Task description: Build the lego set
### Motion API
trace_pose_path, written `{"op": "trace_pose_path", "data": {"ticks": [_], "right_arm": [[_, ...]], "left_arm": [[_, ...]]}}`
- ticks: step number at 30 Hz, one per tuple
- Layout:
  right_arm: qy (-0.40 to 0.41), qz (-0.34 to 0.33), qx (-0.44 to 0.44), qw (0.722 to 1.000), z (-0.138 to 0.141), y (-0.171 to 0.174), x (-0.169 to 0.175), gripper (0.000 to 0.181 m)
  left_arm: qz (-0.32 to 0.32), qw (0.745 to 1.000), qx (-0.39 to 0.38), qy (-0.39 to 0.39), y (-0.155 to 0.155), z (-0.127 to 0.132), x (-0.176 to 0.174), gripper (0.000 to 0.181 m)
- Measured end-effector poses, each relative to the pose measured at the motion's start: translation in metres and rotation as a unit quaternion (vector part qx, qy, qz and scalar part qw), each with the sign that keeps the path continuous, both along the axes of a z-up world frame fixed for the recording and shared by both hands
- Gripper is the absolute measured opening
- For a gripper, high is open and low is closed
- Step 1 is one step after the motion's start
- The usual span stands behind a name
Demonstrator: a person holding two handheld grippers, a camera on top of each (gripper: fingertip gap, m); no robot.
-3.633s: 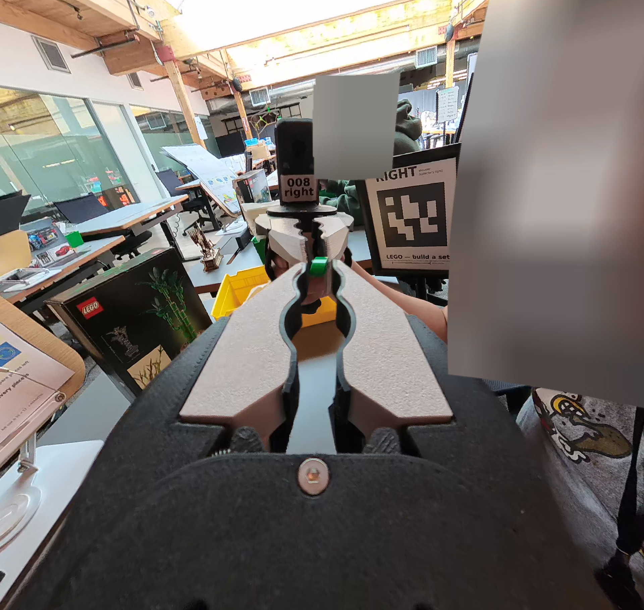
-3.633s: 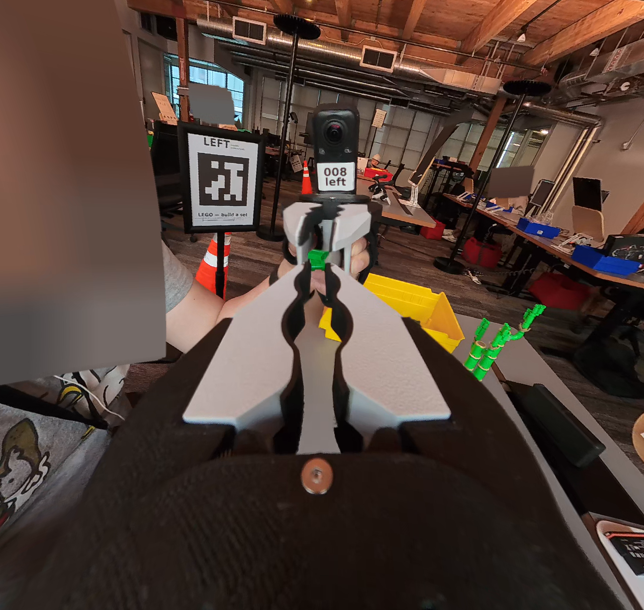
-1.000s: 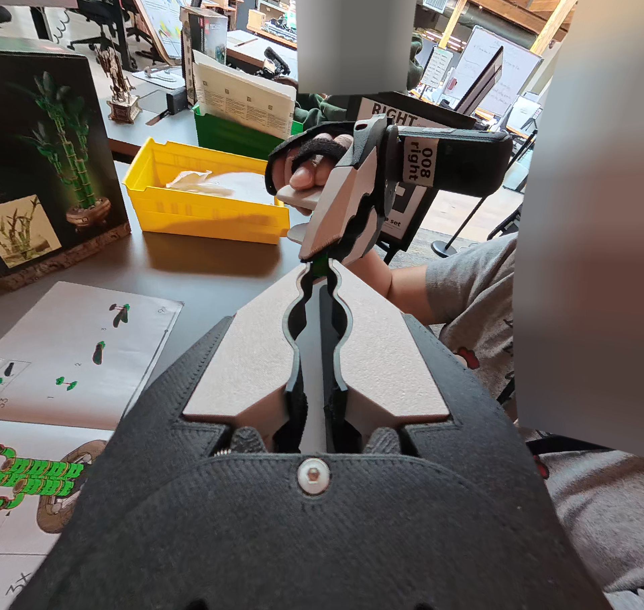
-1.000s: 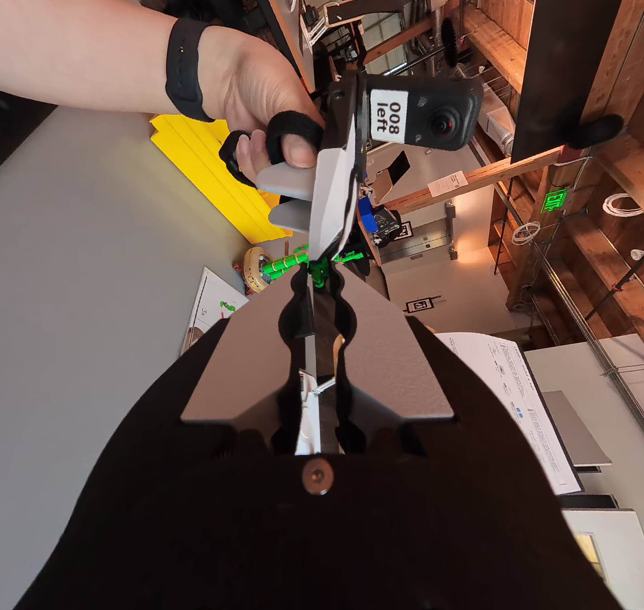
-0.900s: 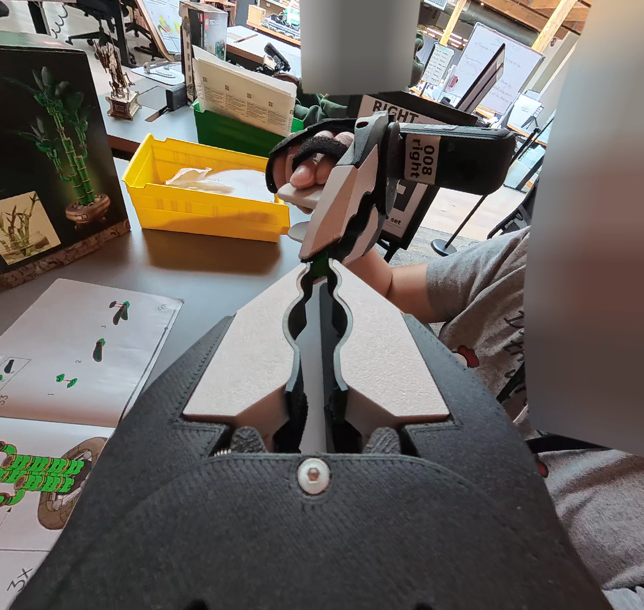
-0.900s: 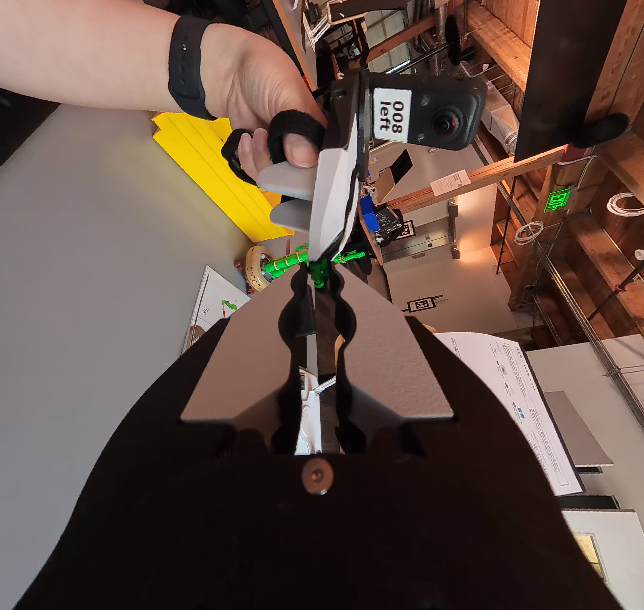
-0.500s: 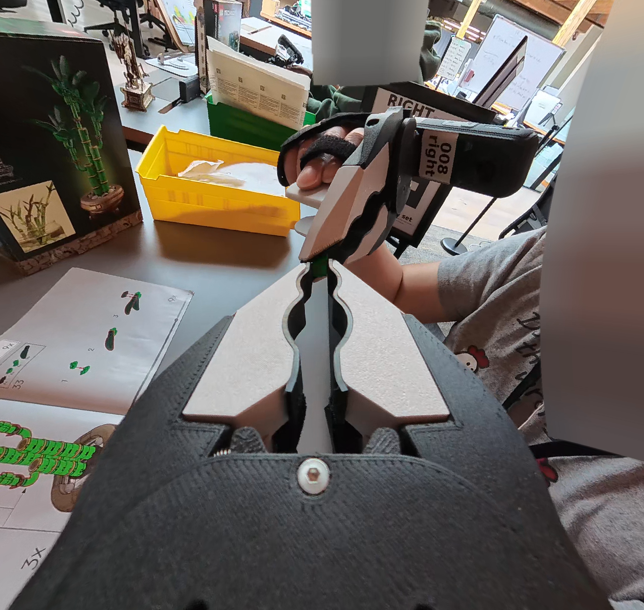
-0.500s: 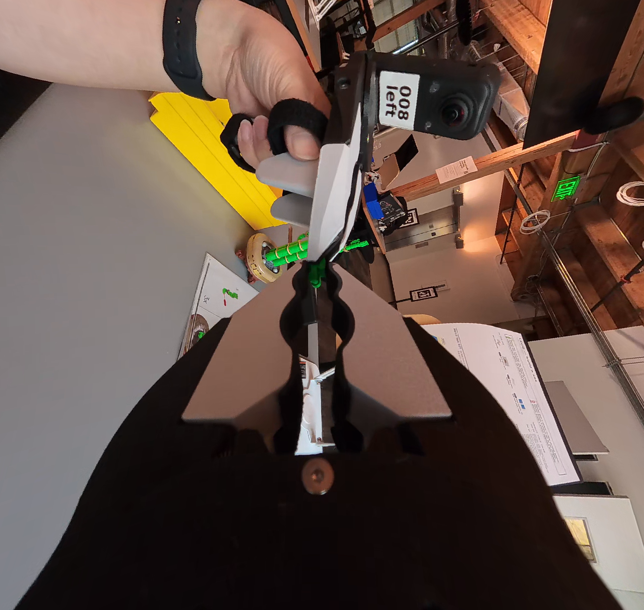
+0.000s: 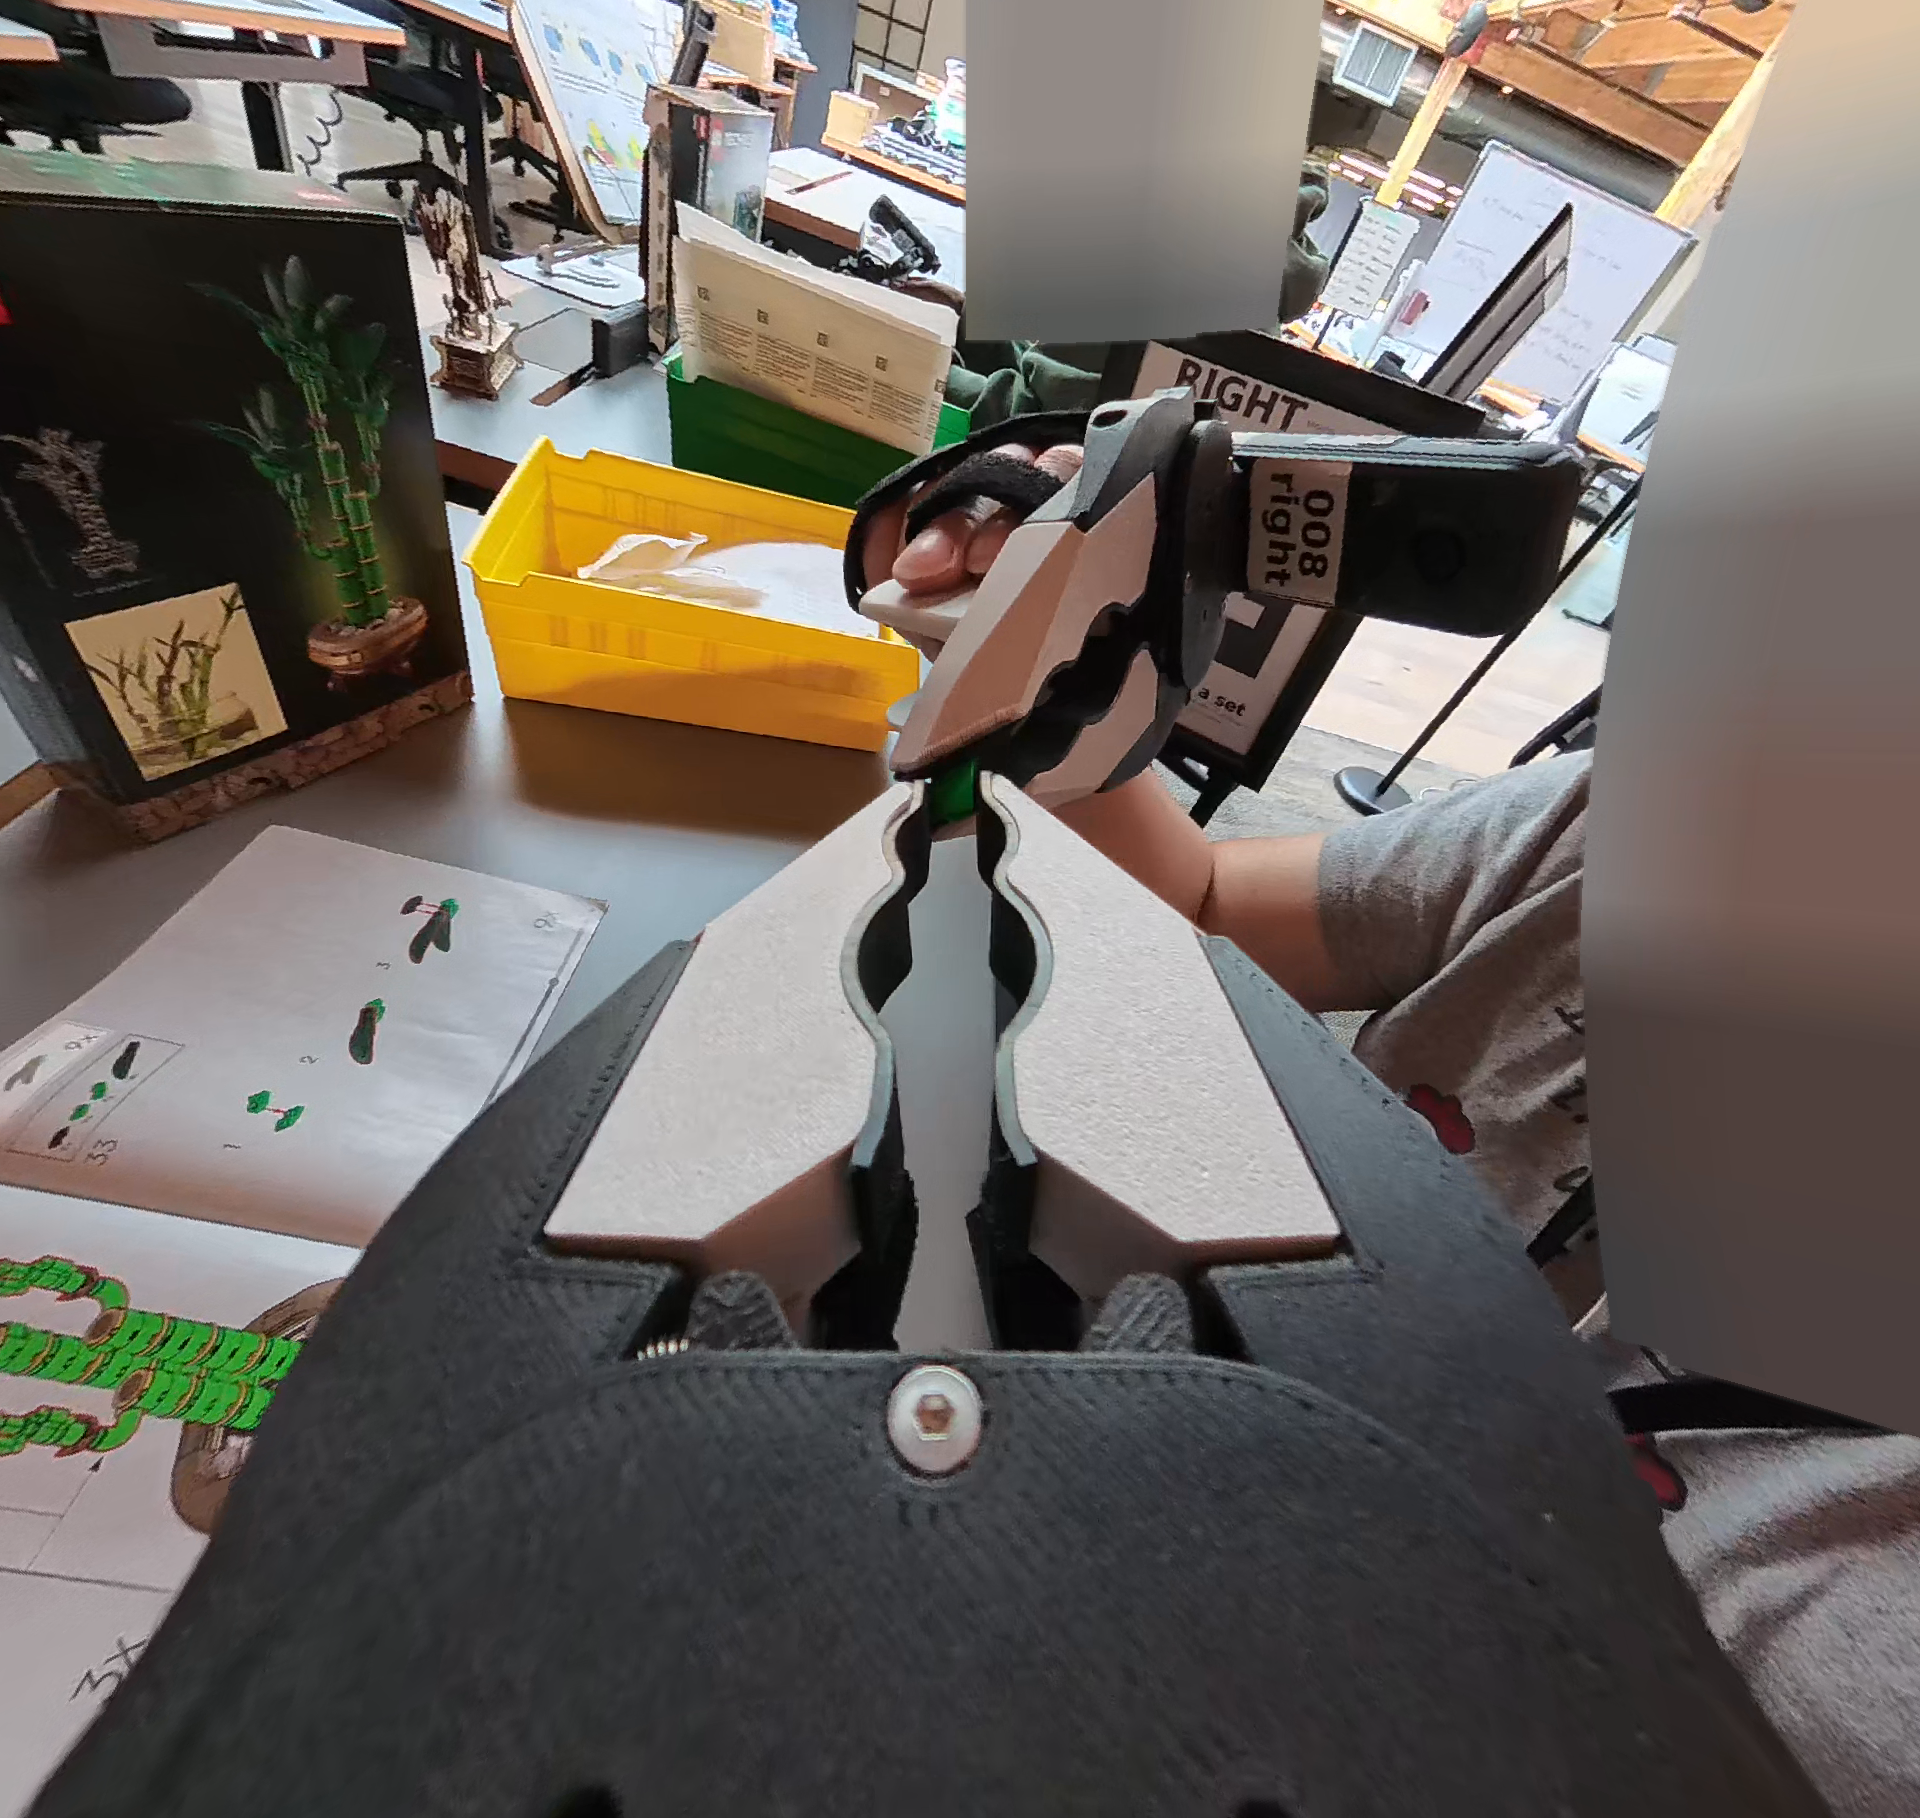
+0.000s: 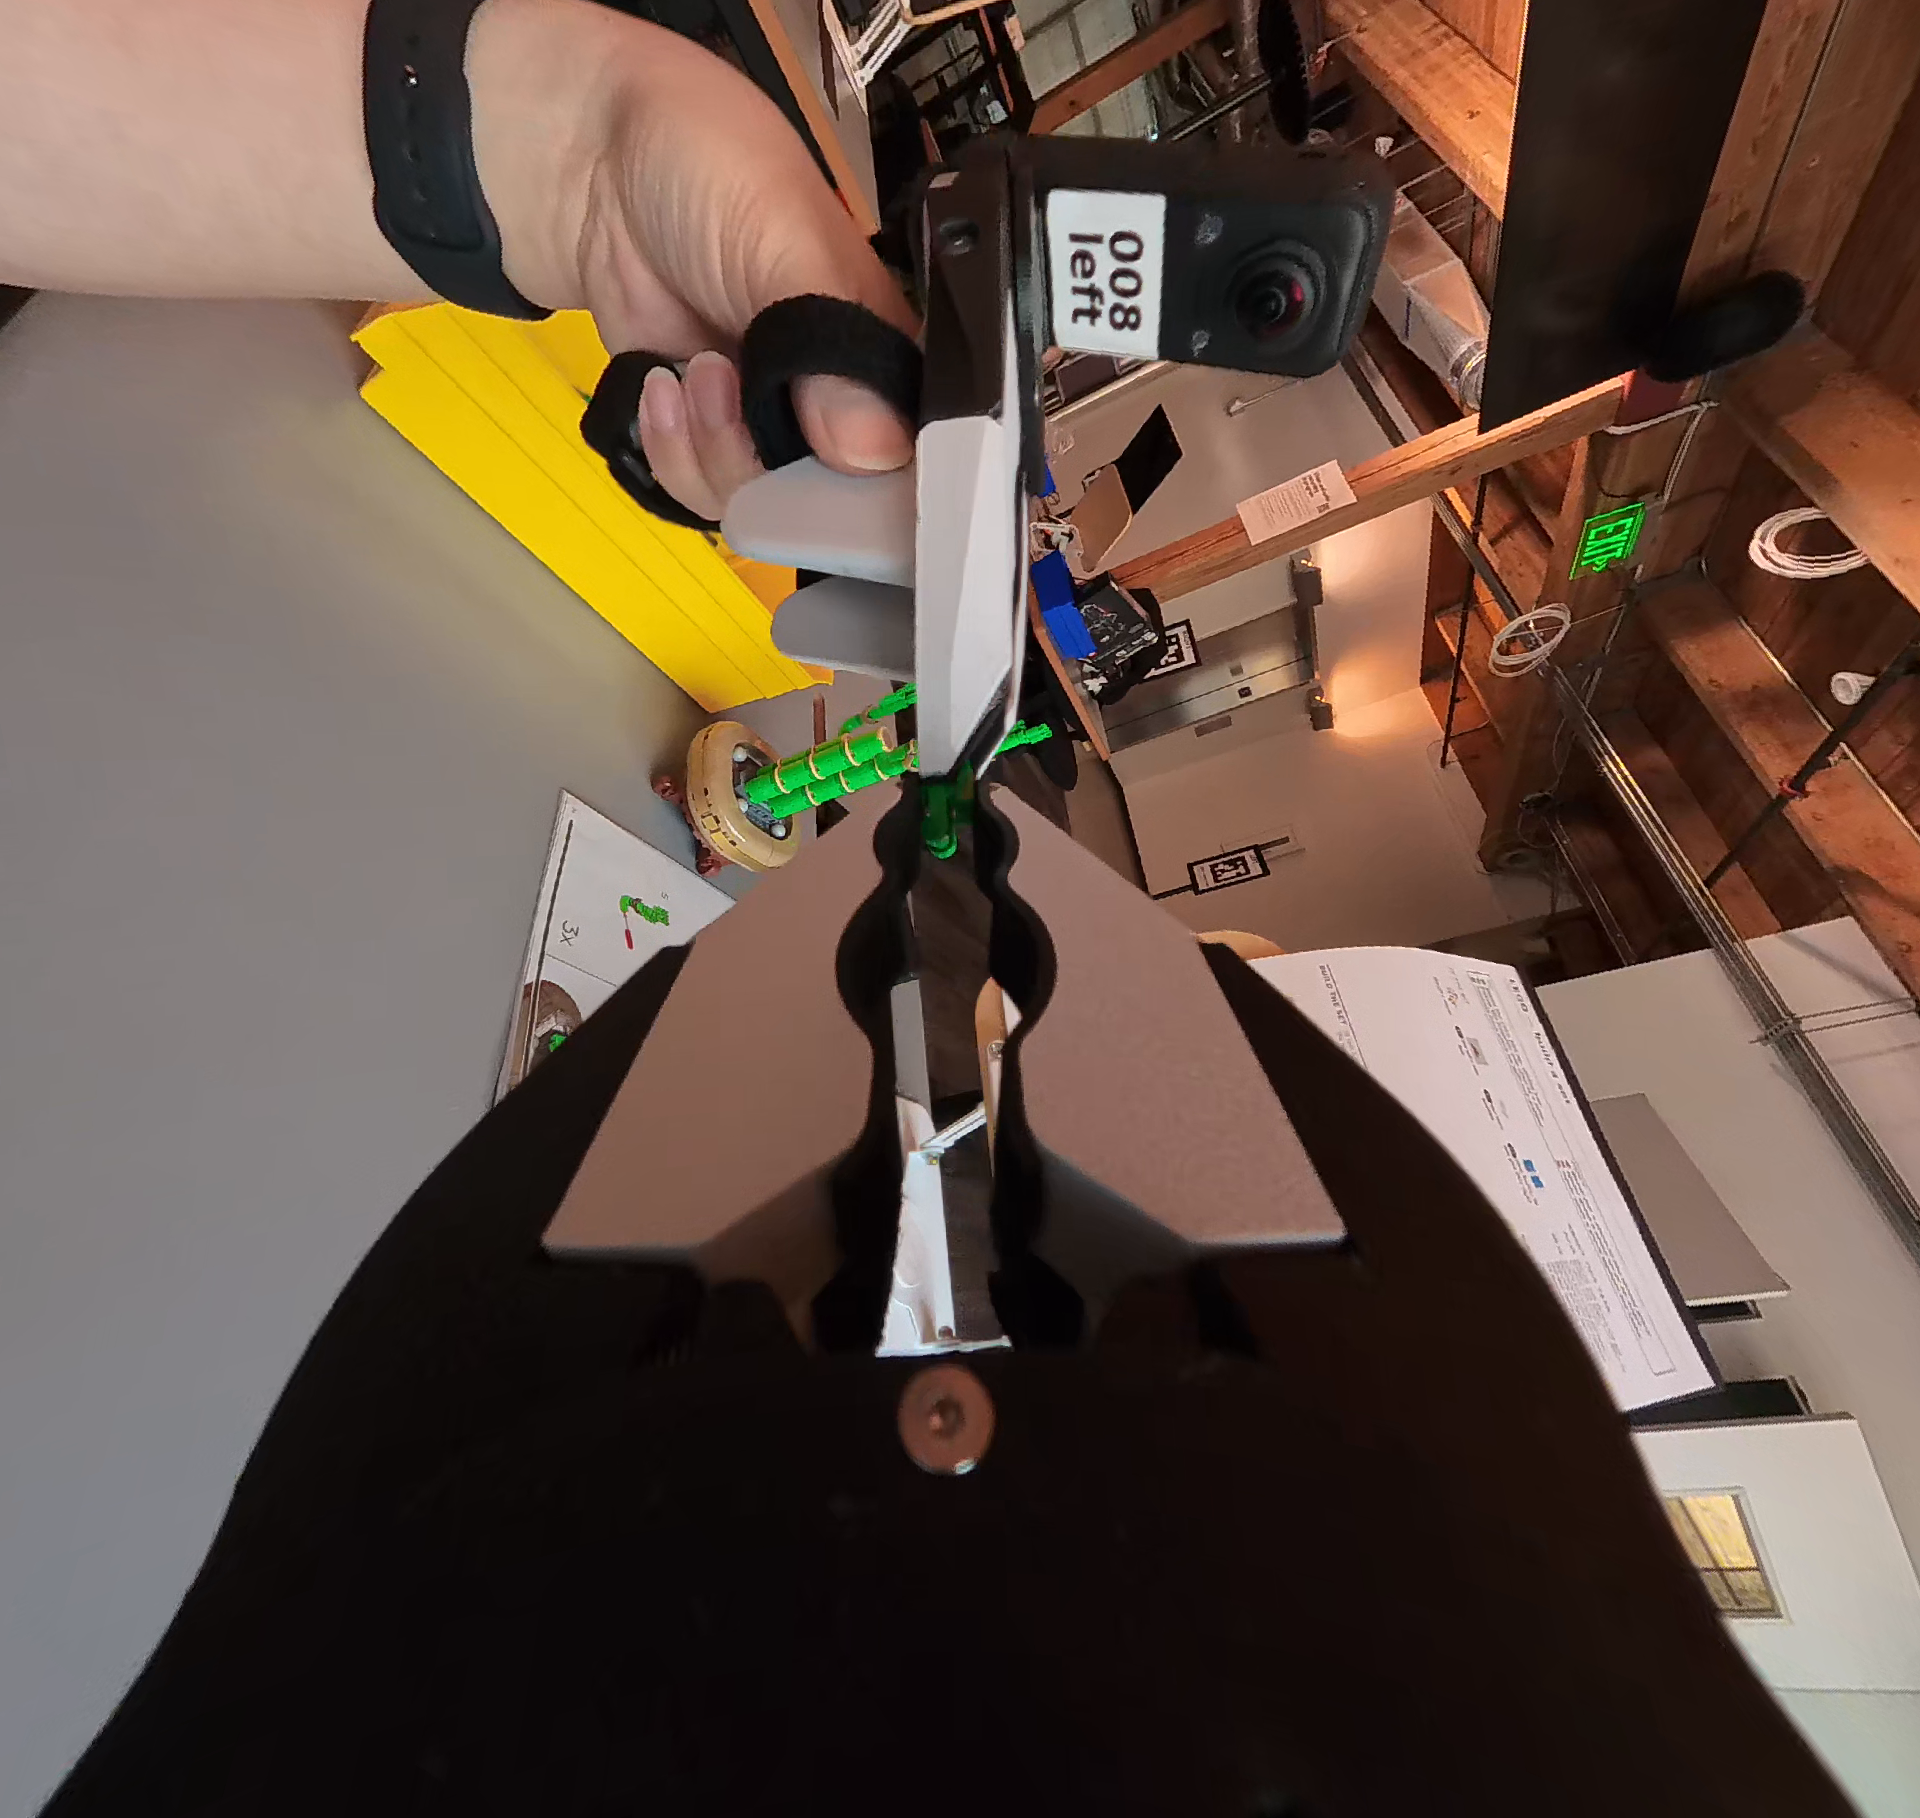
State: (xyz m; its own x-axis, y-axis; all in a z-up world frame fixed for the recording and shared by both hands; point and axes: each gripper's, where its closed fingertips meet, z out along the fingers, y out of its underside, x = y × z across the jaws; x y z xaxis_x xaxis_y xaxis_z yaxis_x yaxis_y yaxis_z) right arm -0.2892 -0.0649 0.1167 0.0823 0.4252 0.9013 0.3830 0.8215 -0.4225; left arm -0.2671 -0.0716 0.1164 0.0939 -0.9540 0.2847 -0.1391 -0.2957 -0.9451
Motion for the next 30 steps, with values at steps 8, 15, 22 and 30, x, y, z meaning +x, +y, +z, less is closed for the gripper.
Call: {"op": "trace_pose_path", "data": {"ticks": [8, 15, 22, 30], "right_arm": [[0.005, 0.004, 0.035, 0.999, 0.0028, -0.0035, 0.0005, 0.009], [0.005, 0.012, 0.026, 1.0, 0.0025, -0.0056, 0.0, 0.008], [0.005, 0.01, 0.012, 1.0, 0.0022, -0.0041, 0.0003, 0.009], [0.003, 0.012, -0.013, 1.0, 0.0021, -0.0052, 0.0007, 0.006]], "left_arm": [[-0.001, 1.0, -0.018, -0.003, -0.0007, 0.001, -0.0019, 0.006], [0.002, 1.0, -0.022, -0.001, 0.0012, -0.0007, -0.0022, 0.006], [0.004, 1.0, -0.021, 0.003, 0.0017, -0.0017, -0.0021, 0.006], [0.003, 1.0, -0.021, 0.002, 0.0008, -0.001, -0.0019, 0.006]]}}
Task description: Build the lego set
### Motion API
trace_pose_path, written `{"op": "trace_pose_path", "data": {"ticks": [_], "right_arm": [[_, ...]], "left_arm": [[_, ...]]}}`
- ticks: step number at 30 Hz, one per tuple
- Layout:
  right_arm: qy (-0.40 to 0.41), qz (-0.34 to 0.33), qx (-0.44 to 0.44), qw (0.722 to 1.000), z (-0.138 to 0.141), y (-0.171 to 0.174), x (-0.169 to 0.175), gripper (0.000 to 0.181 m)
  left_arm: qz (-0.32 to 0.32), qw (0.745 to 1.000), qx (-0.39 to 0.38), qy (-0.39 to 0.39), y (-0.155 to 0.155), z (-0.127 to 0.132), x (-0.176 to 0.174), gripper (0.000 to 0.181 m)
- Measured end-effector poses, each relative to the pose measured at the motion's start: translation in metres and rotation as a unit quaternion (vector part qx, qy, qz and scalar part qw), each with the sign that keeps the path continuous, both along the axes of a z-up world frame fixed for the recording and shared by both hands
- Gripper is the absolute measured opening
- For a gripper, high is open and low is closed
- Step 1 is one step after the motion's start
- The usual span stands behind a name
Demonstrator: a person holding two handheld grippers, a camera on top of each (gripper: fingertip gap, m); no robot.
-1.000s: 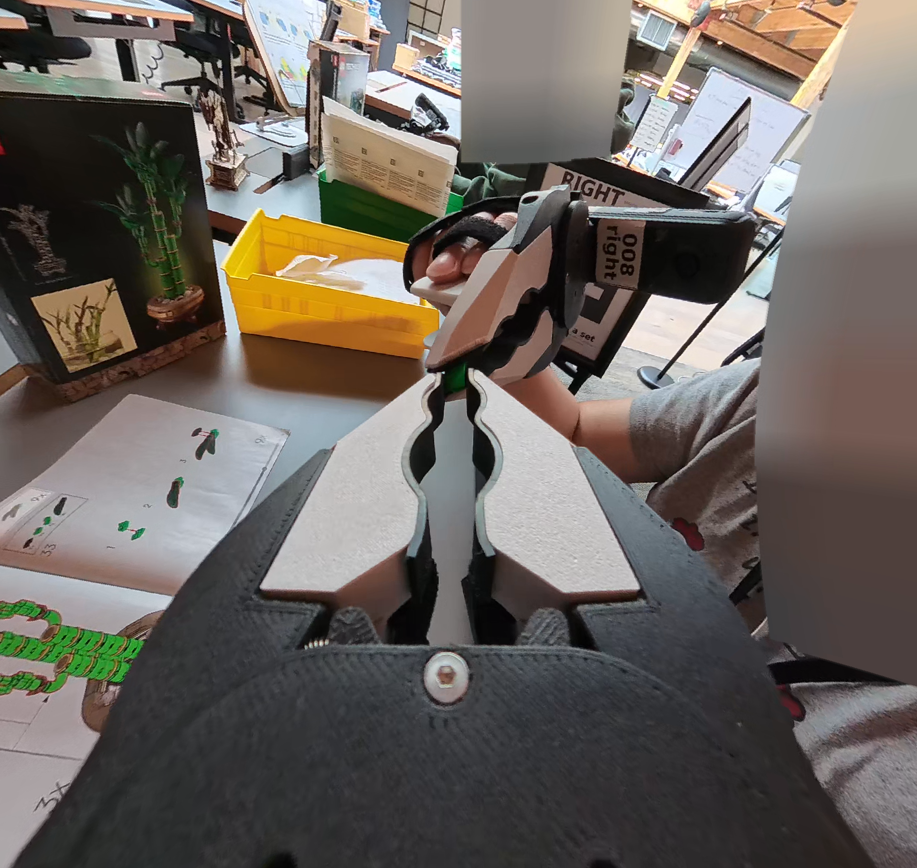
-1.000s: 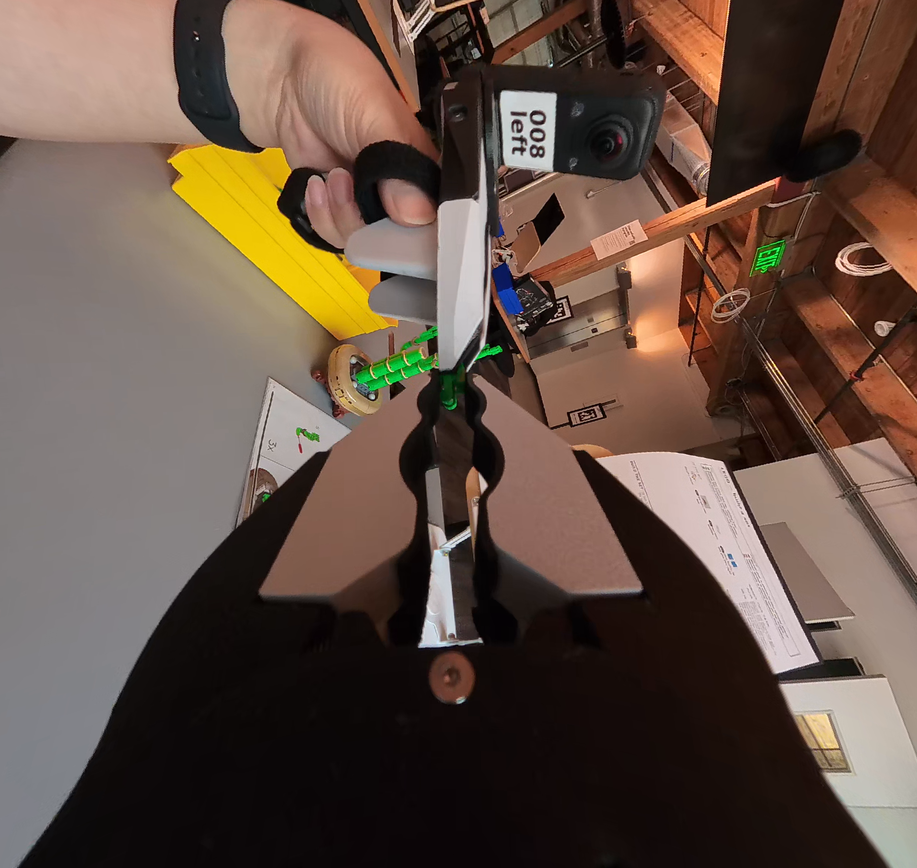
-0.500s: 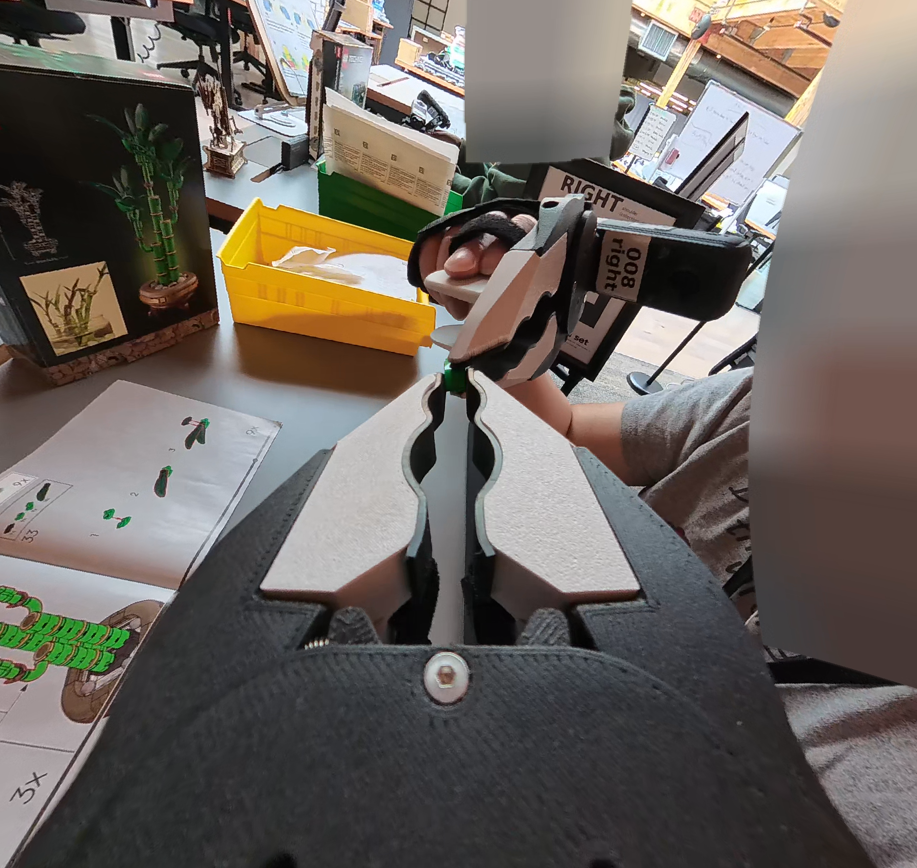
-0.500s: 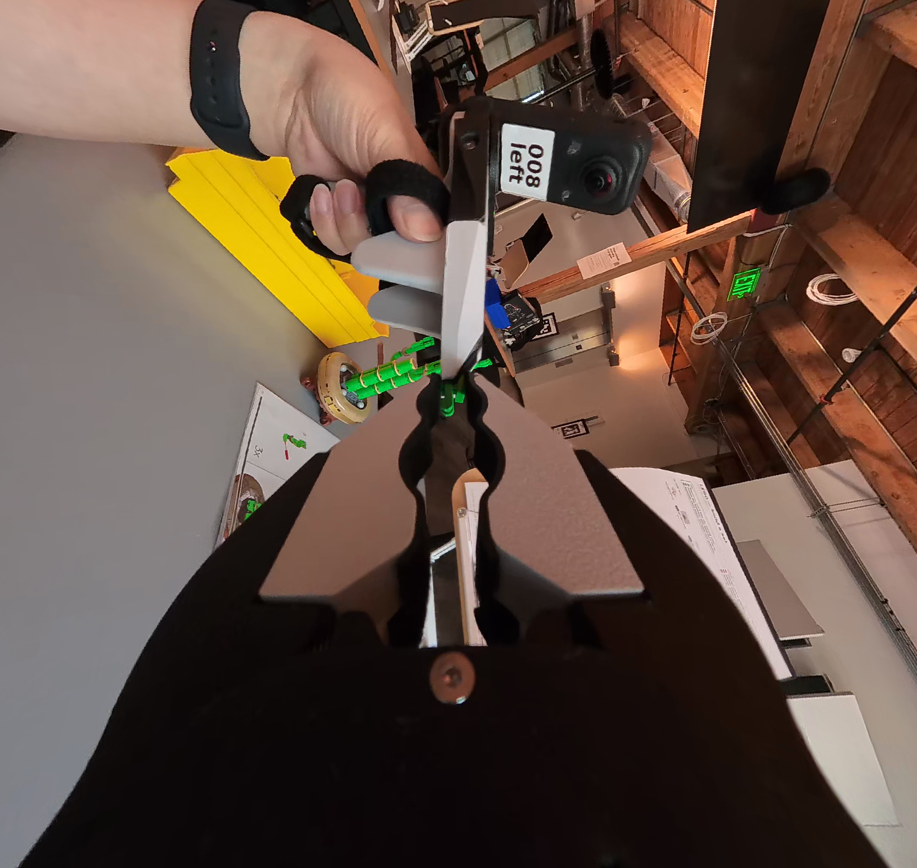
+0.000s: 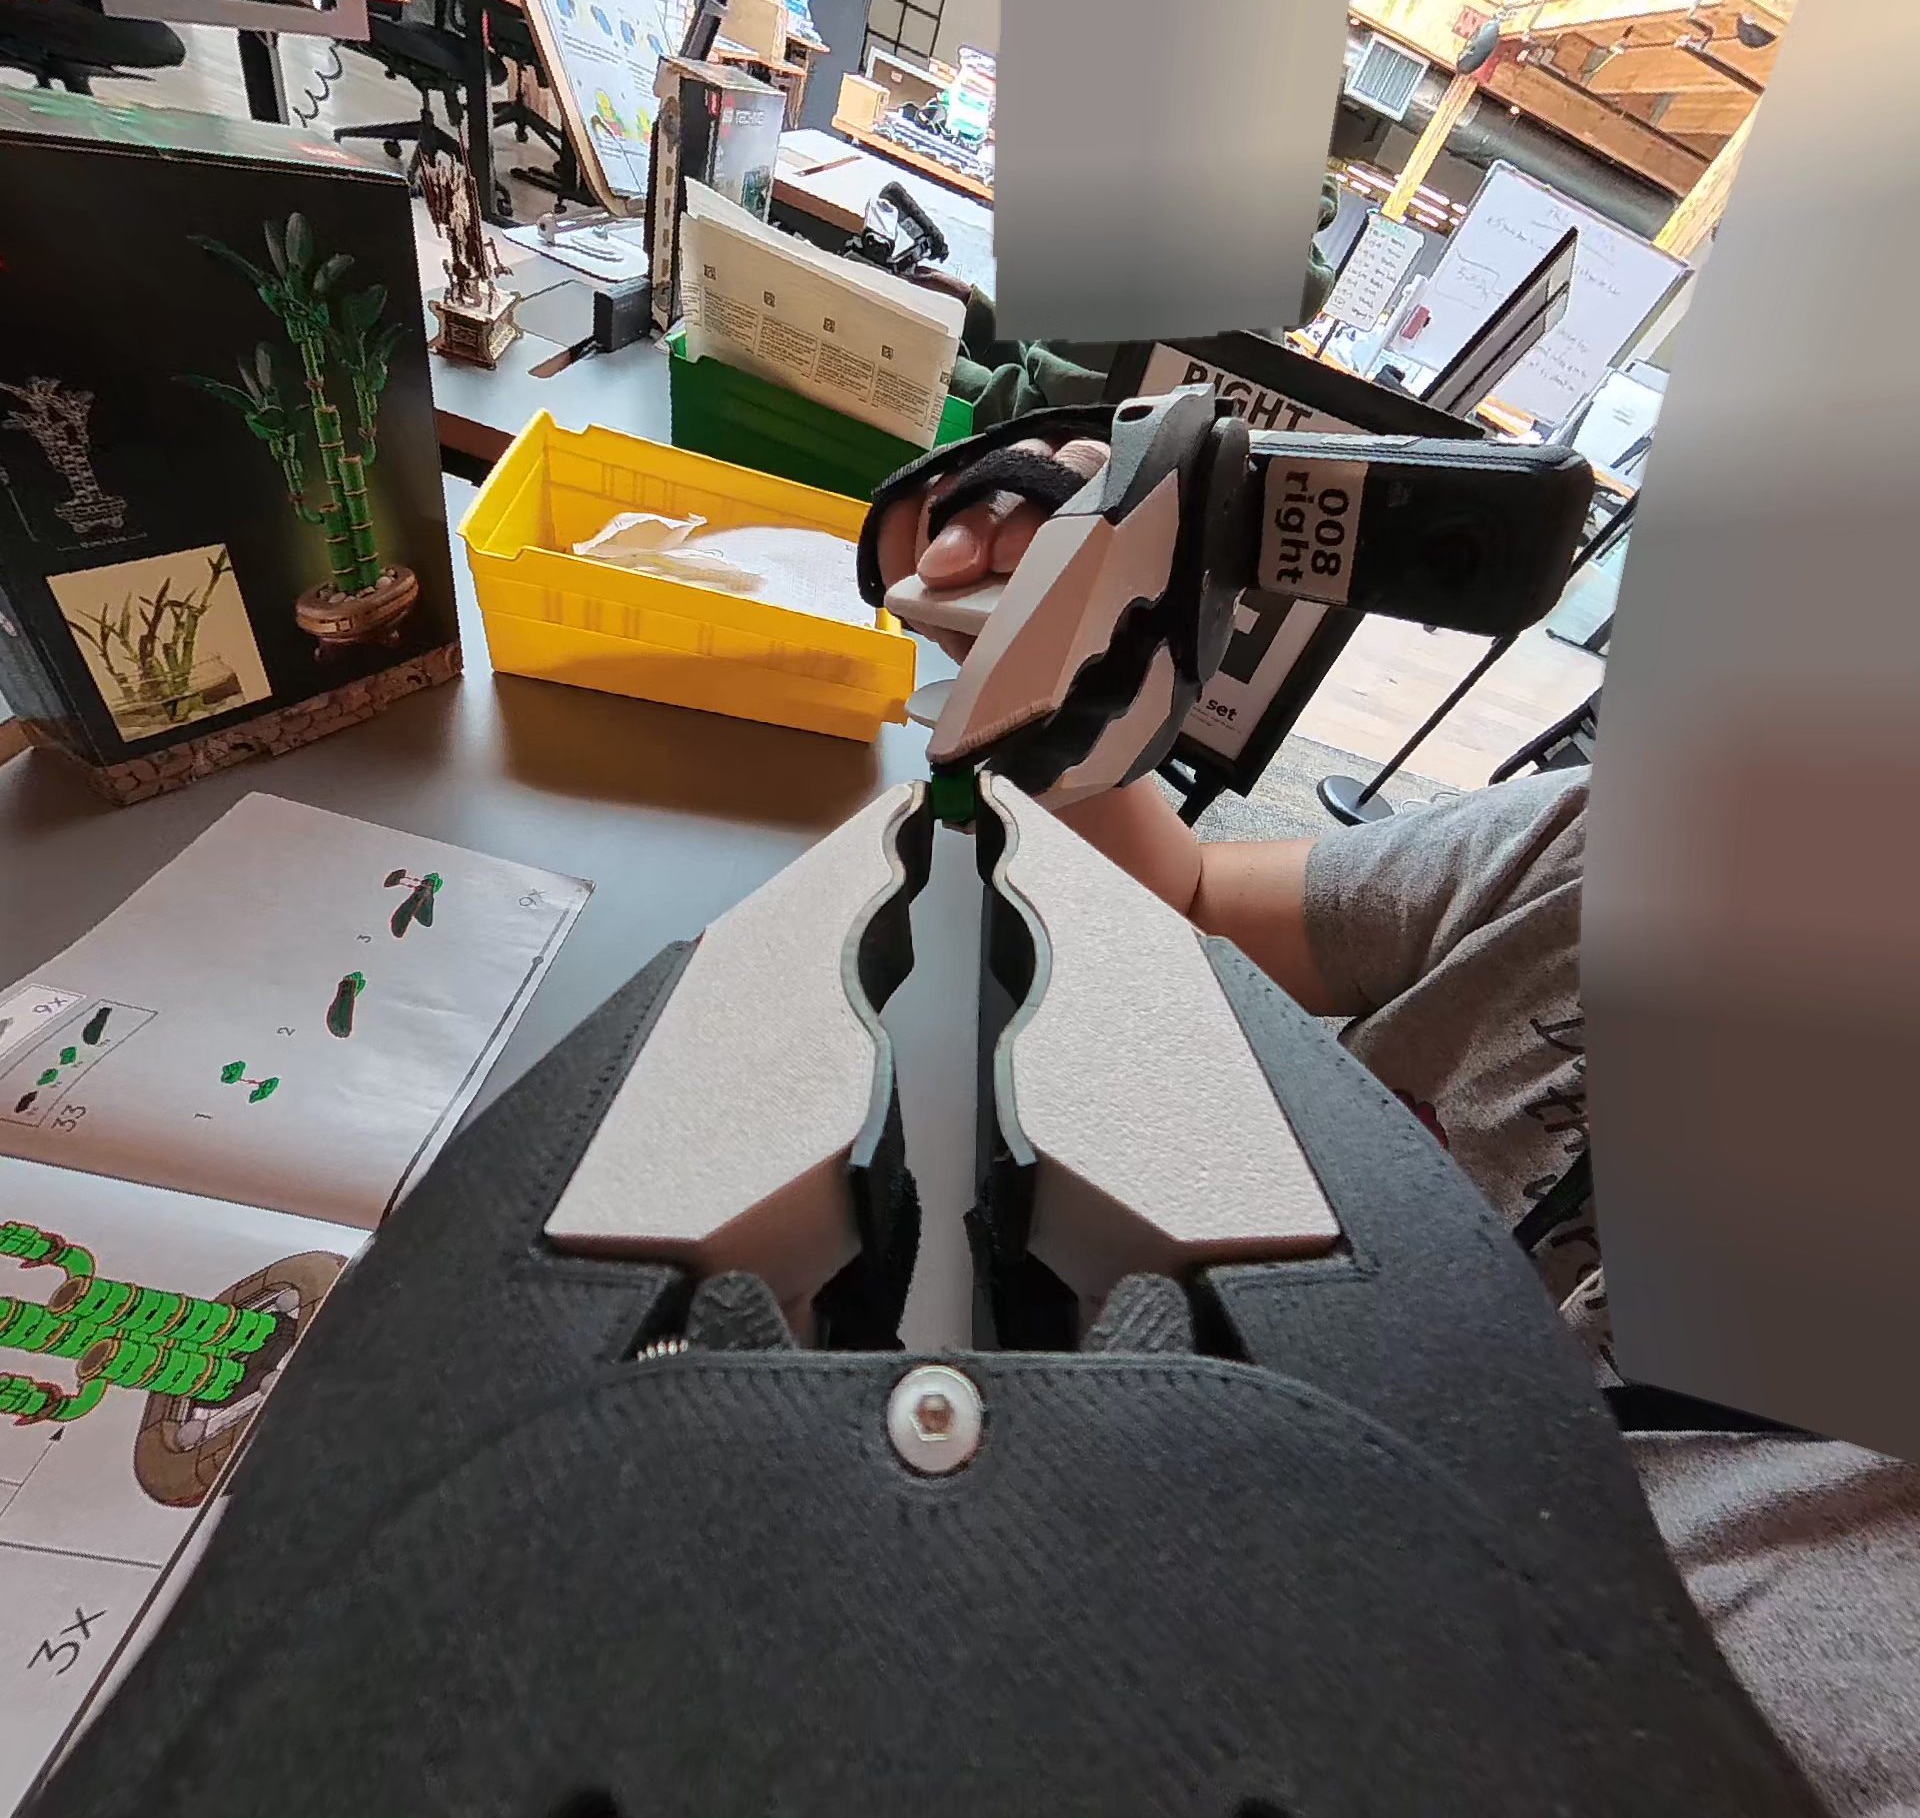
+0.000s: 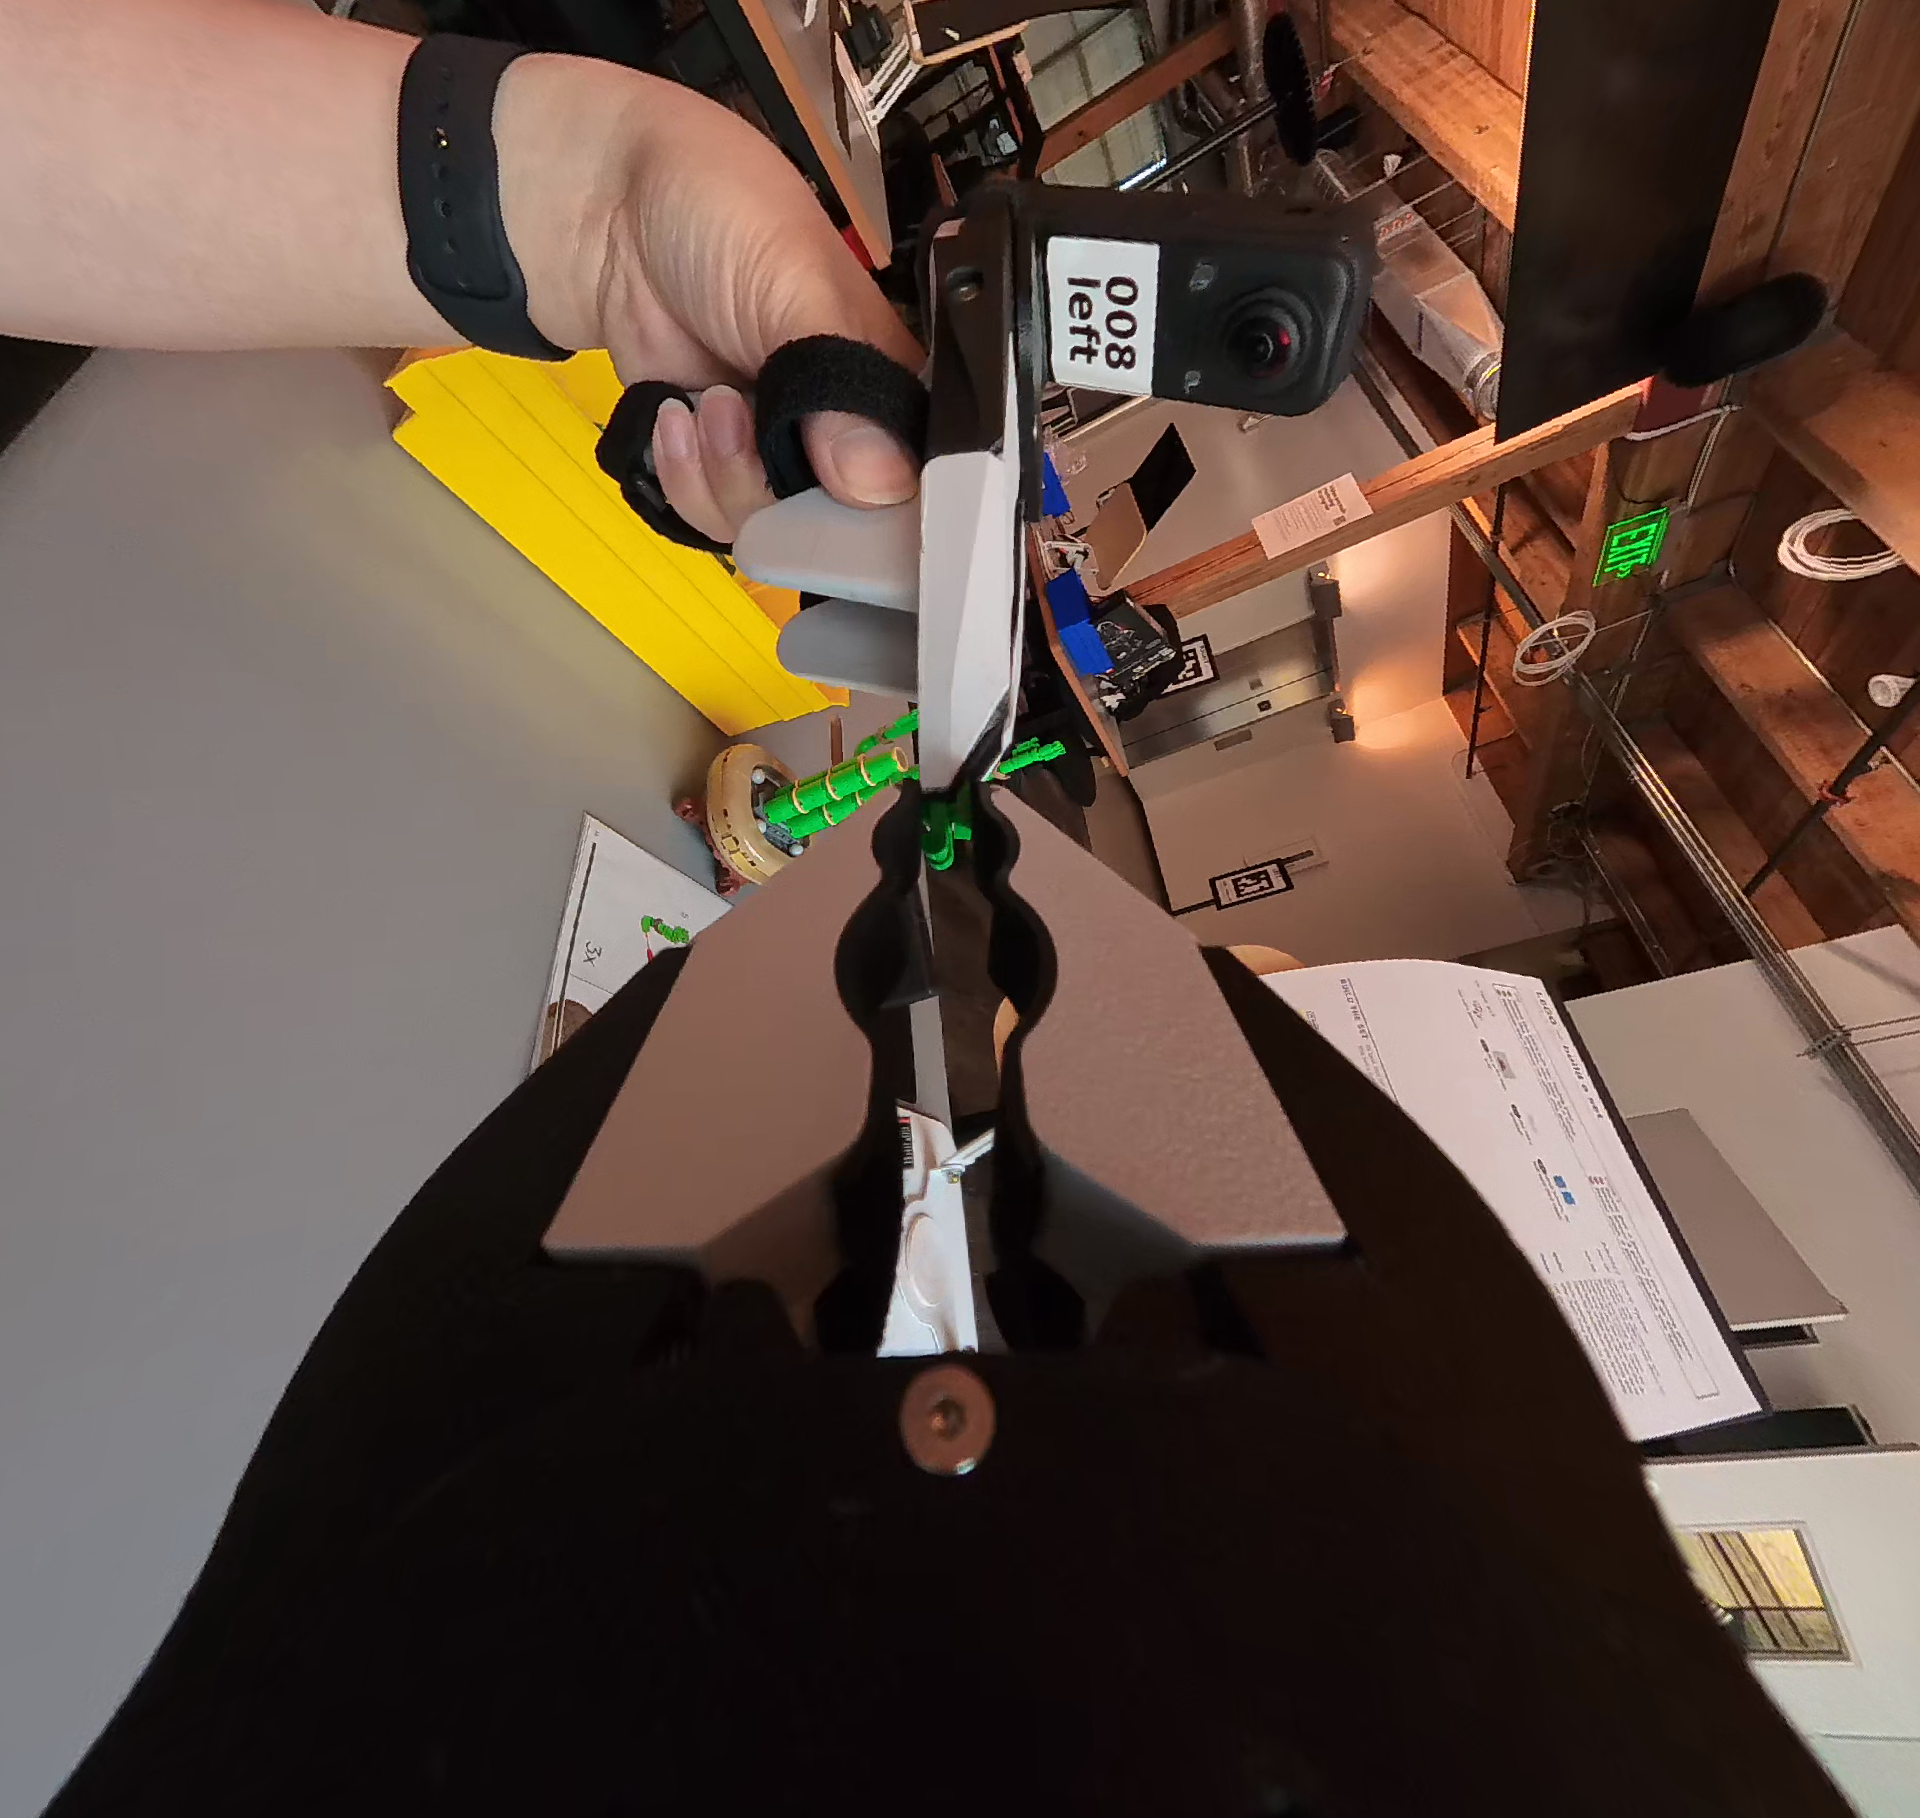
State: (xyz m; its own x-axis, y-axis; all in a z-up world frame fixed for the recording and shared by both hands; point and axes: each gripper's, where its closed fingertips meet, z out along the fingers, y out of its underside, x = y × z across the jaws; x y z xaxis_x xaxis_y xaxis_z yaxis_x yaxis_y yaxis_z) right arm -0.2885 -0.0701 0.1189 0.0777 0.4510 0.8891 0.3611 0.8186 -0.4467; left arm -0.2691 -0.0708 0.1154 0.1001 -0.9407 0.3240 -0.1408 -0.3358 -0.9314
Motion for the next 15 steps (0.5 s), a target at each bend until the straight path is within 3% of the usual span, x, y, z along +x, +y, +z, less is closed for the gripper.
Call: {"op": "trace_pose_path", "data": {"ticks": [15], "right_arm": [[0.034, 0.026, -0.05, 0.998, 0.0082, -0.0002, 0.0012, 0.006]], "left_arm": [[-0.013, 0.999, -0.019, -0.036, 0.0001, 0.0076, 0.0011, 0.006]]}}
